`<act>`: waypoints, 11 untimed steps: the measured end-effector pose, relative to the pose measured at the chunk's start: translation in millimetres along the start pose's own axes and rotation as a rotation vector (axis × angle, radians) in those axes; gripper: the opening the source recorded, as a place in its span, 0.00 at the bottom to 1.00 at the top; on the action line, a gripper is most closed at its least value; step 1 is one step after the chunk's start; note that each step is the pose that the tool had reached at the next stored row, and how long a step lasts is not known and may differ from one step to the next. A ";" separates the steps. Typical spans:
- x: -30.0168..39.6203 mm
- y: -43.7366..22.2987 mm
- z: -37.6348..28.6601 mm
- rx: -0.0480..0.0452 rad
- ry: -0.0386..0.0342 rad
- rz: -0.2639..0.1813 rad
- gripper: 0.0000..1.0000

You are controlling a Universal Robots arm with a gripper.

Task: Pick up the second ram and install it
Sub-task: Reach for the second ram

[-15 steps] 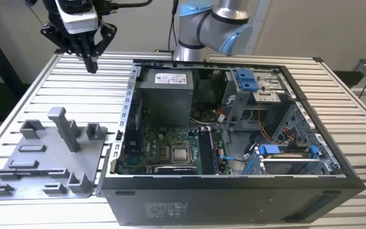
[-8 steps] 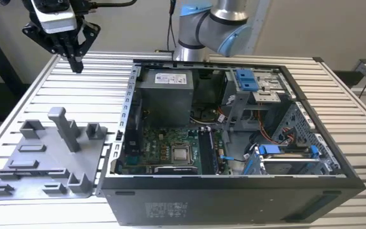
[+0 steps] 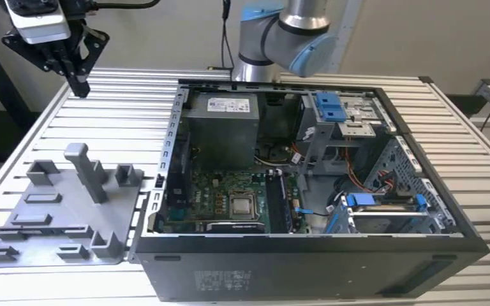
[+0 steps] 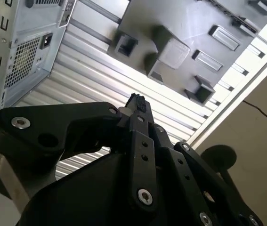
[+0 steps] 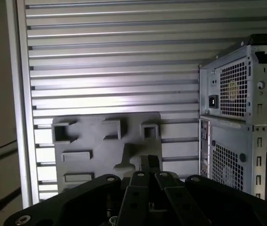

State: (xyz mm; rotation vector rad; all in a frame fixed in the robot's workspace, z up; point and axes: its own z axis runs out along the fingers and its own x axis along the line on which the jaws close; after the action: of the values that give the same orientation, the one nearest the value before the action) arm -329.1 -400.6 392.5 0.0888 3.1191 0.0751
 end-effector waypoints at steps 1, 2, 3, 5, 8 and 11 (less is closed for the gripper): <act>4.4 -0.3 -0.1 0.0000 0.0000 0.000 0.11; 8.0 -0.6 -0.1 -0.0001 -0.0001 -0.001 0.11; 11.8 -0.8 -0.2 -0.0001 0.0000 -0.001 0.11; 19.7 -1.3 -0.3 -0.0001 0.0000 -0.002 0.11; 30.7 -2.1 -0.5 -0.0001 0.0001 -0.003 0.11; 41.6 -2.7 -0.7 -0.0001 0.0001 -0.004 0.11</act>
State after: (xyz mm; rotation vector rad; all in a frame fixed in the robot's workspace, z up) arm -370.8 -401.0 392.3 0.0827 3.1193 0.0753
